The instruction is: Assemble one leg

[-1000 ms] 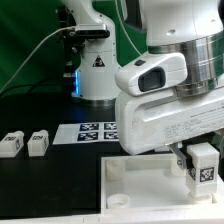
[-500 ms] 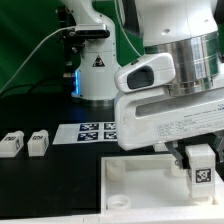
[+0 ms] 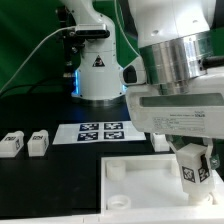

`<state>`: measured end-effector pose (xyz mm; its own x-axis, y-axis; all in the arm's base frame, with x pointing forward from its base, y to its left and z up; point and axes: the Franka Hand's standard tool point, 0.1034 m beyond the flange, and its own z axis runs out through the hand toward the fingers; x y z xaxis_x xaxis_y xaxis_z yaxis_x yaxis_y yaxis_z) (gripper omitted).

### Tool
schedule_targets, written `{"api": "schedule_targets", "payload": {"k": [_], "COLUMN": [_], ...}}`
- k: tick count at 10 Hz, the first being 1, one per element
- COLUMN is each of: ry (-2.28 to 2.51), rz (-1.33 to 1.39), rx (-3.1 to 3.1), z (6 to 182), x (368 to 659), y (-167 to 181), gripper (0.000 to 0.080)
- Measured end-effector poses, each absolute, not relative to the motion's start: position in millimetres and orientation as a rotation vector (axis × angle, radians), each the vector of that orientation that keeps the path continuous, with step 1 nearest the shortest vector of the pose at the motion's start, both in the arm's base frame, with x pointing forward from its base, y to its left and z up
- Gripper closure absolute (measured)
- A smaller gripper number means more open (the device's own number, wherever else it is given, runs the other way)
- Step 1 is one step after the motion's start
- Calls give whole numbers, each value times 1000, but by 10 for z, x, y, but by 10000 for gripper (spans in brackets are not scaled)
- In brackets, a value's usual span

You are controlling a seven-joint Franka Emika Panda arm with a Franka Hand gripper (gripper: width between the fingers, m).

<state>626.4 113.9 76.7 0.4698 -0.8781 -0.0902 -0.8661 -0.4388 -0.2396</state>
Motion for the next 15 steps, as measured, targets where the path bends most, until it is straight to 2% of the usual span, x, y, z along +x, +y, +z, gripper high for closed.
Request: {"api": "schedule_targets", "payload": {"k": [2,5,6,7,8,9,10,15], "ry": [1830,1806,1784,1709,1560,1326,1024,222], "rz": [34,43,39,28,6,-31,-75,-133], "rx": [-2226,-2250,-2267,-2324,-2430,-2570,-2715,-2941], "z": [769,756,756,754,749,759,760,743], "x": [6248,6214,6213,6209,6190,6181,6185,6169], "y": [1226,1314,1316,1316,1307,1273,1231,1219], "gripper": [501,502,319,208,208,162,153,151]}}
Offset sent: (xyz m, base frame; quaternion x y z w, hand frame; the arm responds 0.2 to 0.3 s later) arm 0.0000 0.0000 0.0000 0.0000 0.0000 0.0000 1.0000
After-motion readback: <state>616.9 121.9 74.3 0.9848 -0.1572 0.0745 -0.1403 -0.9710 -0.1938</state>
